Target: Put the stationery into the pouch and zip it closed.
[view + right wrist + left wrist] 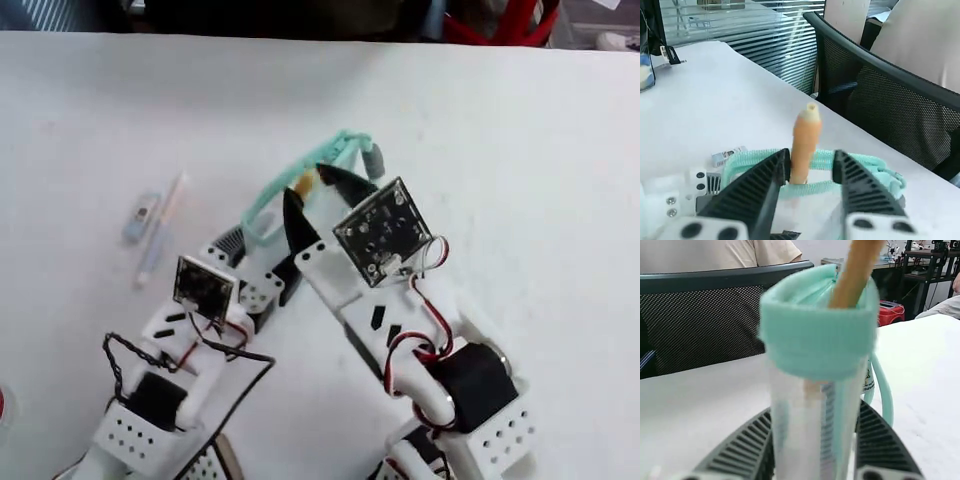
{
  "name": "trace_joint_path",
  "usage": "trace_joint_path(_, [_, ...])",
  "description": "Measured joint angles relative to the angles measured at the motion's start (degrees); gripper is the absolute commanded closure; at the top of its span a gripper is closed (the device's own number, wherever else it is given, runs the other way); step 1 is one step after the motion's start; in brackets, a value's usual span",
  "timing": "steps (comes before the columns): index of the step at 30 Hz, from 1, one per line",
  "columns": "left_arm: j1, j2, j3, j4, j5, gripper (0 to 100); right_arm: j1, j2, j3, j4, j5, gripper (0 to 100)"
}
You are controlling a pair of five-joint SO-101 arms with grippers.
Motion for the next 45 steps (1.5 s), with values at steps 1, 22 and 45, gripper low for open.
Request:
trace_joint_path(1, [0.00,0.00,0.00,0.00,0.00,79,0.00,0.00,0.00,0.35,0.09,75.5])
trace_joint_path(22, [0.00,0.00,0.00,0.00,0.00,79,14.77,19.08,-14.07,-2.11,-7.65,75.8])
trace_joint_path(45, [-0.09,0.00,0.00,0.00,0.00,79,12.40,36.04,-31.12,17.58,-13.36,75.8])
